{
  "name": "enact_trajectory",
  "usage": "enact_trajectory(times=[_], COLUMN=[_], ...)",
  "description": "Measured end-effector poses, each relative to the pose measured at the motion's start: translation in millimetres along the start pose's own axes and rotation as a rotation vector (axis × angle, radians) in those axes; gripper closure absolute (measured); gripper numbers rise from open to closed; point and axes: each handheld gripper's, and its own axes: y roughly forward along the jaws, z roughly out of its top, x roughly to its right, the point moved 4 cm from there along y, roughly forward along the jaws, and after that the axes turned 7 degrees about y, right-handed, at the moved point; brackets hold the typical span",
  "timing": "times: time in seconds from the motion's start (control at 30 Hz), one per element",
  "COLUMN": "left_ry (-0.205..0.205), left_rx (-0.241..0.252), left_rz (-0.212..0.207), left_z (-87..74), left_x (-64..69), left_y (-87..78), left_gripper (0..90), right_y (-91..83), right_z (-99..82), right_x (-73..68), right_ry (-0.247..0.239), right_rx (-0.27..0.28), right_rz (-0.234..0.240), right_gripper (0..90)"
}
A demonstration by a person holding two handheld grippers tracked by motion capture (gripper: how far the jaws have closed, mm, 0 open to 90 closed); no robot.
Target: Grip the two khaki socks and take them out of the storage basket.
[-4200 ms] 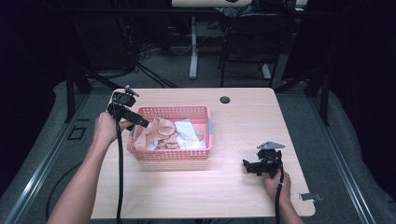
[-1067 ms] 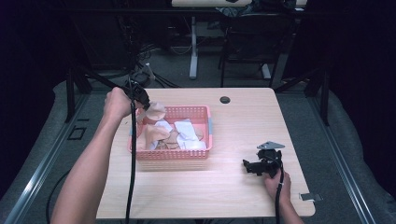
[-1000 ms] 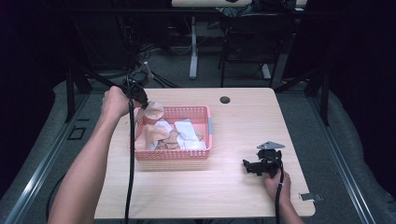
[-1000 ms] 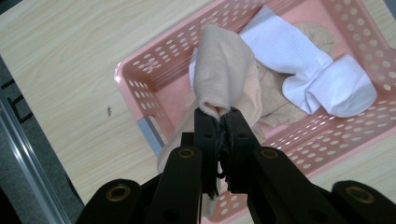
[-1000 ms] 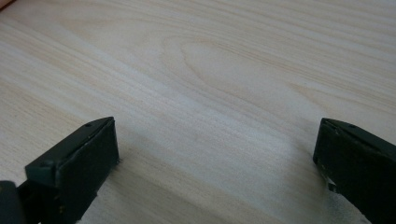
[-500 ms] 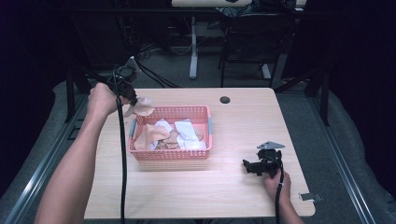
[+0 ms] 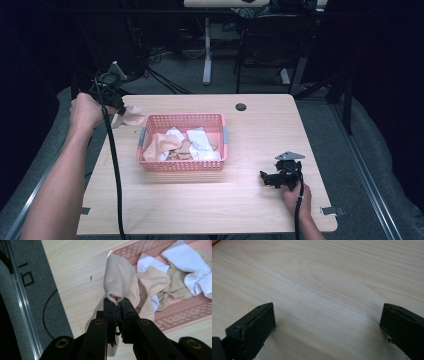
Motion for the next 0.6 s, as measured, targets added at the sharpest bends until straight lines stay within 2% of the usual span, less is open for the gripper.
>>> enact_trajectory(times=[0.23, 0.33, 0.43, 0.6], left_ry=[-0.061, -0.104, -0.127, -0.154], left_rx=[-0.018, -0.033, -0.044, -0.052], left_rz=[0.012, 0.016, 0.018, 0.015], left_z=[-19.9, -29.9, -40.2, -49.6], left_x=[-21.2, -30.7, -39.1, -44.7], left_y=[5.0, 12.0, 21.4, 31.1], left_gripper=[84.9, 85.0, 85.0, 84.9], right_y=[0.0, 0.0, 0.0, 0.0], right_z=[0.0, 0.0, 0.0, 0.0], right_x=[0.0, 0.0, 0.0, -0.1], right_ry=[0.000, 0.000, 0.000, 0.000], right_rx=[0.000, 0.000, 0.000, 0.000], right_rz=[0.000, 0.000, 0.000, 0.000], right_gripper=[0.0, 0.0, 0.0, 0.0])
